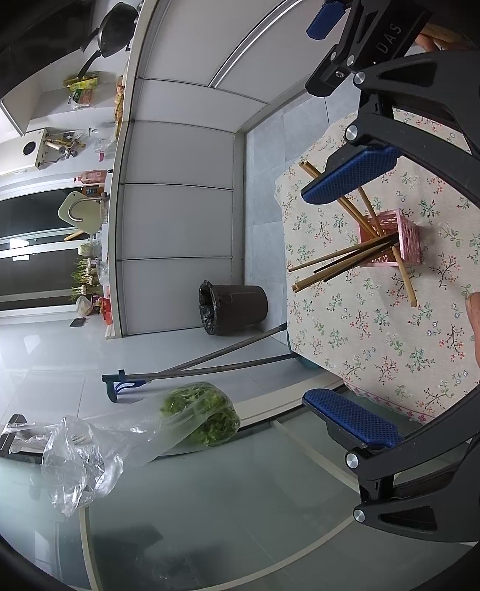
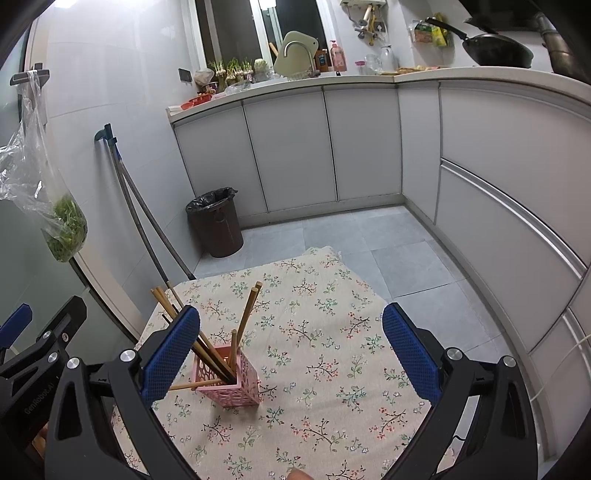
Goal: Organize utensils
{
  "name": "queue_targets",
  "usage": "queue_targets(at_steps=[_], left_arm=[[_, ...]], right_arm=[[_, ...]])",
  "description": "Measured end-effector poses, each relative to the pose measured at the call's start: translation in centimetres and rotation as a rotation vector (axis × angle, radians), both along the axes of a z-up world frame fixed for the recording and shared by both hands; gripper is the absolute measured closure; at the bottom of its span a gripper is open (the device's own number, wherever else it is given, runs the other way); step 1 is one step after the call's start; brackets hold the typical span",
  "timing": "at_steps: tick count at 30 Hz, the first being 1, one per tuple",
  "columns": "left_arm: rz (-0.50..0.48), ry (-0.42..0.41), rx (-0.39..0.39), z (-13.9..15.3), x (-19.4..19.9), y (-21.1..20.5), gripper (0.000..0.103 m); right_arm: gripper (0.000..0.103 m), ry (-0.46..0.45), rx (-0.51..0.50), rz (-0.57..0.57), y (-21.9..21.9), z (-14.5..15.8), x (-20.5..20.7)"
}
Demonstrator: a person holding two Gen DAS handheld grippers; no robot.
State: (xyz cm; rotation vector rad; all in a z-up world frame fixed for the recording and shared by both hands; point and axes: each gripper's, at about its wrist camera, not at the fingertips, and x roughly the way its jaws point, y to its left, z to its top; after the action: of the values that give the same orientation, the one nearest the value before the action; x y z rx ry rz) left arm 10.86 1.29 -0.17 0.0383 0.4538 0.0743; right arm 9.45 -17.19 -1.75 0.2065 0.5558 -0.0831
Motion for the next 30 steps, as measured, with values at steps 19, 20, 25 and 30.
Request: queue_targets(at_steps=[19, 20, 25, 30], left_arm=[[0.002, 0.009, -0.005, -0.18, 0.25, 0.10, 0.007], [0.002, 0.007, -0.007, -0.14, 0.21, 0.10, 0.007], [-0.003, 0.027, -0.050, -0.31, 0.34, 0.50, 0.007], [0.000, 0.059, -0.058, -0.87, 0.85, 0.69, 0.007]], right_arm=[[0.007, 0.014, 0.000, 0.005, -0.02, -0.18, 0.18], [0.007, 0.014, 0.001, 0.006, -0.03, -0.19, 0.18], [0.007, 0.020, 0.004, 0.009, -0.11, -0.31, 0.28], [0.007, 0.025, 0.007, 0.010, -0.11, -0.37, 0.41]])
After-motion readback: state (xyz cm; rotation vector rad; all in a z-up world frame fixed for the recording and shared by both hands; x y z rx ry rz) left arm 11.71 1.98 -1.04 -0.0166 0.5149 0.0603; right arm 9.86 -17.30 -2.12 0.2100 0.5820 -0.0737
